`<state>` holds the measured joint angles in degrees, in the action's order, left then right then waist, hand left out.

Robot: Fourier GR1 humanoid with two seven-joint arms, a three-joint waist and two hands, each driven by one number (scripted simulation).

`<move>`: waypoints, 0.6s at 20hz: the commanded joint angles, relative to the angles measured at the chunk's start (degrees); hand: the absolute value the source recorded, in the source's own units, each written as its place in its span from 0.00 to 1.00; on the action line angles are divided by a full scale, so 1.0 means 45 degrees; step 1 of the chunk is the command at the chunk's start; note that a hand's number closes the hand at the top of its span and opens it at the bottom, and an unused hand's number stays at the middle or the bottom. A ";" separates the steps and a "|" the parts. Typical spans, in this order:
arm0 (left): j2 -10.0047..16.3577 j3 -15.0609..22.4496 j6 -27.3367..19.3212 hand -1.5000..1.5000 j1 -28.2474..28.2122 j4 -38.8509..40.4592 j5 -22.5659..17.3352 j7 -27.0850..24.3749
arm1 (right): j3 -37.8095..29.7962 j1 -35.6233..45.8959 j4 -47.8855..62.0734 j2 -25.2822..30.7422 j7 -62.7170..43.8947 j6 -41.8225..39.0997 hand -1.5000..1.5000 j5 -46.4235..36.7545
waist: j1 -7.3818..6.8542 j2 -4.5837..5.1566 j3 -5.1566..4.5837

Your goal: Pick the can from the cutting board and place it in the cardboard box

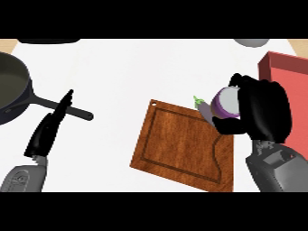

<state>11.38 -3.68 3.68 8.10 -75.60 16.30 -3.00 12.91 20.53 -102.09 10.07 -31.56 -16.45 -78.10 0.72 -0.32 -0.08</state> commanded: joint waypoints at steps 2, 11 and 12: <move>-0.0007 -0.0090 -0.0001 0.50 0.0438 0.0036 0.0018 0.0281 | -0.0882 0.0372 -0.1898 0.0067 -0.1426 -0.1587 1.00 -0.0384 | -0.0084 0.0043 0.0013; 0.0104 -0.0370 -0.0234 0.50 0.0893 0.0917 0.0187 -0.0291 | -0.5345 0.1205 -0.3179 0.1902 -0.0934 -0.3173 1.00 0.1726 | -0.0044 0.0074 0.0014; -0.0319 0.0319 -0.0008 0.50 -0.0499 -0.0638 0.0223 0.0229 | -0.5853 0.0995 -0.3333 0.2368 -0.0634 -0.3340 1.00 0.1969 | -0.0144 0.0038 0.0022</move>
<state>11.16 -3.86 3.76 8.63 -75.52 16.62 -2.86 -5.55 23.84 -116.18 16.81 -36.03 -28.84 -73.06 0.34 -0.12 -0.03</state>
